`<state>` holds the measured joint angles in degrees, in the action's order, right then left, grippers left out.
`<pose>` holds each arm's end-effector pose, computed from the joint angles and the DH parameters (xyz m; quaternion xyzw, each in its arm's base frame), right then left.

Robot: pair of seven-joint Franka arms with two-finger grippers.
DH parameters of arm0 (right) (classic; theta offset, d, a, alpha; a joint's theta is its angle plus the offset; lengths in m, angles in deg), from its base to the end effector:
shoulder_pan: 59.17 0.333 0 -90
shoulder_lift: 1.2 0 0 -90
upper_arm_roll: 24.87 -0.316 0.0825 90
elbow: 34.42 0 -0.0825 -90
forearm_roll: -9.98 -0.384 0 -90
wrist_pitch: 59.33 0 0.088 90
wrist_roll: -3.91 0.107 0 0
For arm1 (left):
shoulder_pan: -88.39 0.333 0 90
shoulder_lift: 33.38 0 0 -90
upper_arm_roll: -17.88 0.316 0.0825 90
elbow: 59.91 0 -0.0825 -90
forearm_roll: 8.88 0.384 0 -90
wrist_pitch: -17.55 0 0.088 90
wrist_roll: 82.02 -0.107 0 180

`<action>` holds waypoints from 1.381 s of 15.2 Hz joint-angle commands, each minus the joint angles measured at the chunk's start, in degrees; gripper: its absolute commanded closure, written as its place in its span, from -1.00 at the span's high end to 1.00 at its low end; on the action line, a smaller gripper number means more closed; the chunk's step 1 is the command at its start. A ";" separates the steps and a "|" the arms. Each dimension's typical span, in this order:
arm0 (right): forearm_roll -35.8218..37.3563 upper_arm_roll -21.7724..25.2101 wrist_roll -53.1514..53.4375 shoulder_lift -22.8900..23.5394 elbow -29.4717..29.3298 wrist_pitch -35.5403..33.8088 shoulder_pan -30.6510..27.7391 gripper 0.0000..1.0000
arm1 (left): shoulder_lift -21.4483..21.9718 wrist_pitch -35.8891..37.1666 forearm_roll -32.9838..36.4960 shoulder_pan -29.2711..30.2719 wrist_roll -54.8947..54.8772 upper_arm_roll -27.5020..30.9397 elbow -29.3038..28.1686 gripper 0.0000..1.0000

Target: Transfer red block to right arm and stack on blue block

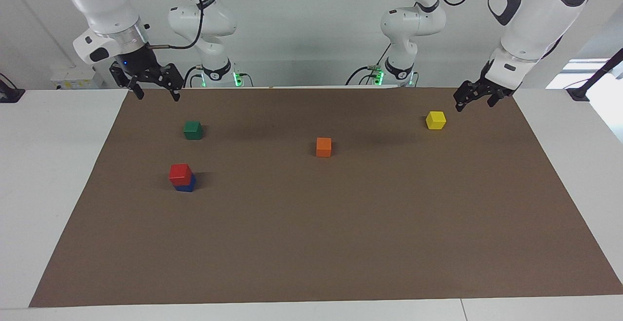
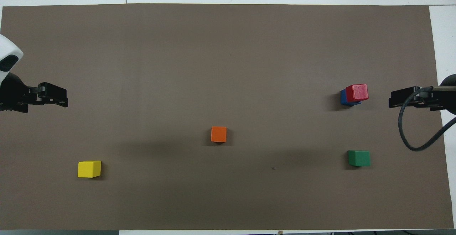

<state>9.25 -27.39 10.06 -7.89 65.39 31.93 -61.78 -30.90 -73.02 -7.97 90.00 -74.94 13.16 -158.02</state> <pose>0.5176 0.0018 0.6081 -0.9984 0.0549 0.0165 0.0029 0.5365 -0.0283 0.5823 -0.9984 -0.0343 0.0432 0.0136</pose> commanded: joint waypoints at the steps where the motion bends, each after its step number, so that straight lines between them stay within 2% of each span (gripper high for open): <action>1: 0.29 -0.21 -1.40 4.49 -6.72 -3.89 -0.90 1.00 | 0.42 0.83 1.11 -0.12 0.03 0.15 0.03 1.00; 6: 1.51 -0.21 -1.40 4.41 -6.30 -3.11 -0.99 1.00 | 0.42 0.83 1.11 -0.12 0.03 0.15 -0.06 1.00; 14: 1.87 -0.21 -2.37 2.47 -1.64 1.46 -2.13 1.00 | 0.42 0.83 1.11 -0.12 0.03 0.15 -0.06 1.00; 21: 1.78 -0.12 -2.19 2.47 -1.72 1.11 -2.40 1.00 | 0.50 0.83 1.11 -0.12 -0.06 0.15 0.03 1.00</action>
<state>10.76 -27.12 9.28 -4.14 62.01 32.01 -63.40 -30.90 -73.00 -7.97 90.01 -74.94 13.16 -158.02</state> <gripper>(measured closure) 0.000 0.000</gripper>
